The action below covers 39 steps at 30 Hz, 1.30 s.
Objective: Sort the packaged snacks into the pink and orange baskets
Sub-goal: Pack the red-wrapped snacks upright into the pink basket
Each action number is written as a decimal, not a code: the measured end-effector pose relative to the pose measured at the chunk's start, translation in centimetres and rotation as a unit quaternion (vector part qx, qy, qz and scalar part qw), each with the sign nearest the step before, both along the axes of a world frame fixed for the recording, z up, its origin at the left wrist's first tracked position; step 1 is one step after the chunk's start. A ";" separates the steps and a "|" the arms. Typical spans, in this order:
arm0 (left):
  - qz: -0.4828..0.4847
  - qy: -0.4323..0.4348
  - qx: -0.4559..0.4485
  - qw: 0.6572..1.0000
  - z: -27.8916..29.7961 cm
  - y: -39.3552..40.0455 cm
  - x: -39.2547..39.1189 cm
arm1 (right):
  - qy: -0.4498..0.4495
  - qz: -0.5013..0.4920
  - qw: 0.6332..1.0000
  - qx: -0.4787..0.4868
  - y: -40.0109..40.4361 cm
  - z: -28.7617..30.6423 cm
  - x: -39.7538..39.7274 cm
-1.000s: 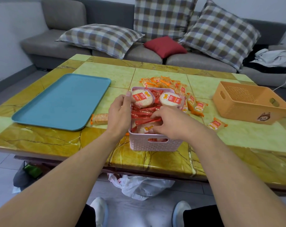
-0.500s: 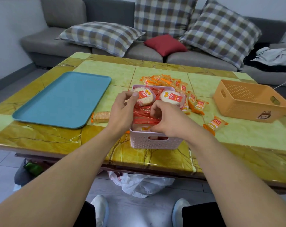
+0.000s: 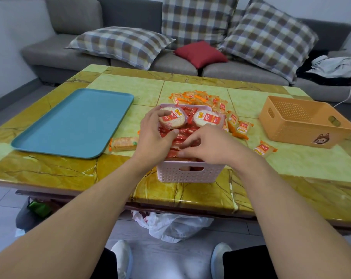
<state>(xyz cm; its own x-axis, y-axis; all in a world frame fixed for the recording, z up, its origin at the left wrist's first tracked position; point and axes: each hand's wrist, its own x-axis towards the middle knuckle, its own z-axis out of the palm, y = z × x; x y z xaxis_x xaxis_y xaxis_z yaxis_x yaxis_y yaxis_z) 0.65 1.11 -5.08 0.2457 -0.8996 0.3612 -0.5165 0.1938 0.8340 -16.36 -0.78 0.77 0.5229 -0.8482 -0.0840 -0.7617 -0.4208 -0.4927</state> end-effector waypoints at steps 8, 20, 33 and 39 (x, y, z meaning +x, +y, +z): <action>-0.024 -0.118 0.019 0.993 -0.3 -0.2 0.0 | -0.062 -0.333 0.937 -0.085 -4.8 -2.8 -3.9; -0.030 -0.087 0.051 0.994 -0.5 -0.8 0.2 | -0.423 -0.207 0.882 -0.017 -3.9 -0.9 -3.3; -0.081 -0.115 -0.066 0.988 0.5 -0.5 -0.2 | -0.197 -0.009 0.974 -0.115 -1.6 0.3 -4.3; -0.051 -0.049 -0.032 0.997 0.1 -1.0 -0.3 | -0.267 -0.022 0.956 -0.121 -1.3 0.7 -4.8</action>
